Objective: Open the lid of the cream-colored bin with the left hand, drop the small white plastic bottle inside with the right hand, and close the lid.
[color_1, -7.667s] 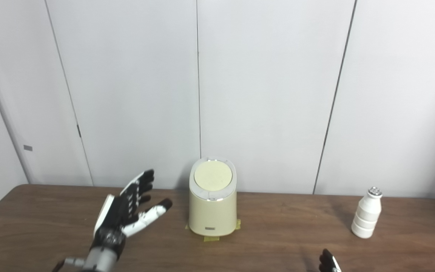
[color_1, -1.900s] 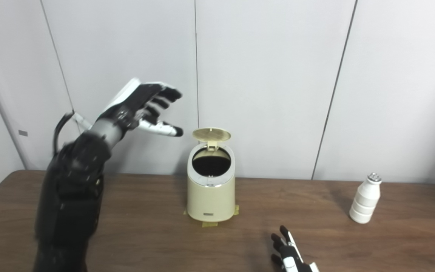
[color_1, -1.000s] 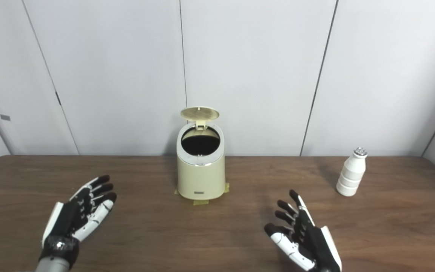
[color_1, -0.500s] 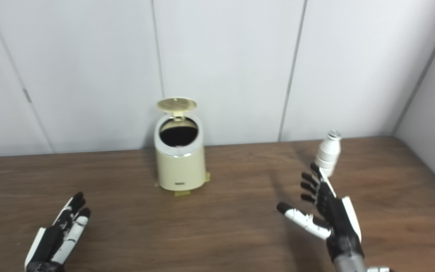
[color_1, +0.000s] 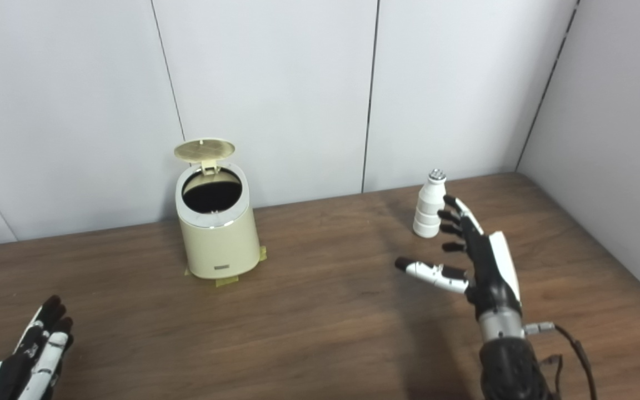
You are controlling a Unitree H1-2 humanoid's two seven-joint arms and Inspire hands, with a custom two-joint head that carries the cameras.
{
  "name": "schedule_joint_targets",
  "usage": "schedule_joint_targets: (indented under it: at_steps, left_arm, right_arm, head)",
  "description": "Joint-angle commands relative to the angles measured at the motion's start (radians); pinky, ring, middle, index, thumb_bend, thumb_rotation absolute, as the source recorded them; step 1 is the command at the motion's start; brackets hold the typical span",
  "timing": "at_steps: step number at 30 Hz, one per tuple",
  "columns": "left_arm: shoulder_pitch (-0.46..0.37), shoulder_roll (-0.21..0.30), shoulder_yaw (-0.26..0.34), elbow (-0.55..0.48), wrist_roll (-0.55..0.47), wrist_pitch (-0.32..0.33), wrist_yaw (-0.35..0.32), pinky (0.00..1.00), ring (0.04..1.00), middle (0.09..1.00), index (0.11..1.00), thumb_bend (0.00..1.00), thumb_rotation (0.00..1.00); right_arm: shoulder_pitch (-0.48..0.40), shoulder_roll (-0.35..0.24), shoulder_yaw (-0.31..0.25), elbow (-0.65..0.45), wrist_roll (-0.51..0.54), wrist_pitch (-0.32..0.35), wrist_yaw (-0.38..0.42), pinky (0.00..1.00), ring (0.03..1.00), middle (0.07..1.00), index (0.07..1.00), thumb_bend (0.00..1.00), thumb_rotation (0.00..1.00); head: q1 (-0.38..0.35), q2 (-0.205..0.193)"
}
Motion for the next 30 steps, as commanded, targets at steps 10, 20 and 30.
schedule_joint_targets:
  at_steps: [10, 20, 30]
  left_arm:
    - [-0.02, 0.013, -0.01, -0.06, -0.017, 0.021, 0.022, 0.98, 0.976, 0.984, 1.0, 0.37, 0.49]
    - [-0.009, 0.04, -0.036, -0.092, 0.03, 0.04, 0.037, 0.96, 0.967, 0.981, 1.0, 0.37, 0.5]
    - [-0.012, 0.06, -0.057, -0.128, 0.054, 0.086, 0.044, 1.0, 1.0, 0.989, 1.0, 0.37, 0.52]
  right_arm:
    - [-0.119, -0.116, -0.024, 0.097, -0.136, 0.026, -0.043, 0.68, 0.839, 0.89, 0.949, 0.88, 0.33]
    - [-0.227, -0.175, -0.035, 0.228, -0.125, 0.034, -0.042, 0.68, 0.844, 0.915, 0.97, 0.86, 0.18]
    - [-0.327, -0.204, -0.034, 0.384, -0.042, 0.056, -0.007, 0.72, 0.884, 0.954, 0.999, 0.83, 0.16]
  head:
    - [-0.008, 0.005]
    - [-0.01, 0.008]
    - [-0.011, 0.014]
